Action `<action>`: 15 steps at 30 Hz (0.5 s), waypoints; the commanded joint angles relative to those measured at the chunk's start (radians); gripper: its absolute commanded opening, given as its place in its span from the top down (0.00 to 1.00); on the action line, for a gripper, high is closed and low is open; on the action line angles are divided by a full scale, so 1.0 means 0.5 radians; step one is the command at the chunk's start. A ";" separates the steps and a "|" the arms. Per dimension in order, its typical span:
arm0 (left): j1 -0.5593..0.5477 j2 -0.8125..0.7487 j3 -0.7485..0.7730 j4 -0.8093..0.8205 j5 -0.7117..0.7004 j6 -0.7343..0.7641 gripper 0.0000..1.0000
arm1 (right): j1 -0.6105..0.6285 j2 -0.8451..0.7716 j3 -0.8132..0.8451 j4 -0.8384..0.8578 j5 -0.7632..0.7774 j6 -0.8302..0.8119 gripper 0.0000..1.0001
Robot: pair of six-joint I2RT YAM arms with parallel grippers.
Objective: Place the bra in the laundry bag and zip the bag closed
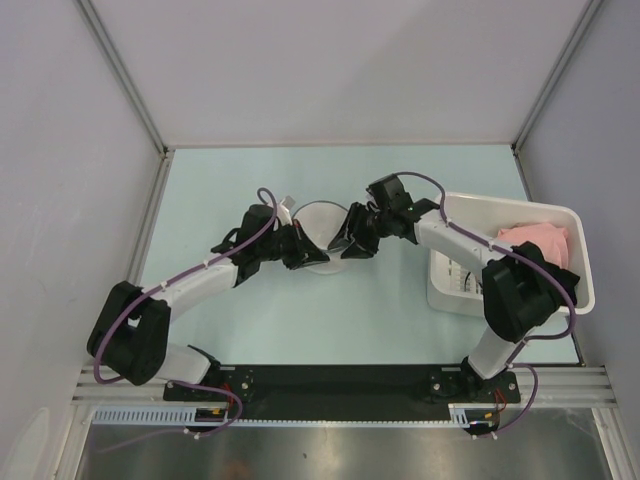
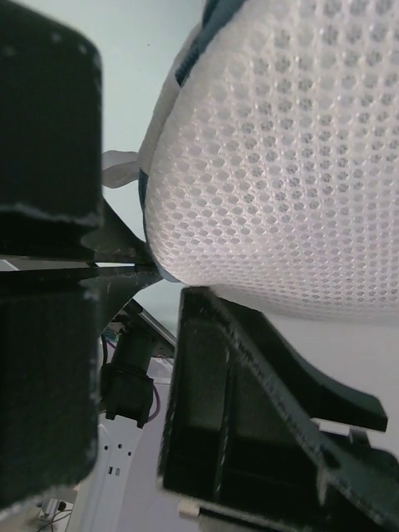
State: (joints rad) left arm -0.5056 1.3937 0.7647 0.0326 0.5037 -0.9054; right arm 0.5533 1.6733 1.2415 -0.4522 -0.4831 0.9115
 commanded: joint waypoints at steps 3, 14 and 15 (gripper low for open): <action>-0.026 -0.026 0.032 0.070 -0.001 -0.027 1.00 | -0.005 0.117 0.066 0.107 0.040 0.027 0.69; 0.381 -0.115 0.014 -0.500 -0.219 0.421 1.00 | -0.171 0.074 0.011 0.012 0.040 -0.332 1.00; 0.413 -0.109 0.035 -0.522 -0.219 0.451 1.00 | -0.174 0.086 0.017 0.018 0.025 -0.353 1.00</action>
State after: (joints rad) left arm -0.4099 1.3781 0.7650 -0.0933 0.4606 -0.8089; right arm 0.5079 1.7275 1.2415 -0.4232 -0.5022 0.8345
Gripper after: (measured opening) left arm 0.003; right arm 0.010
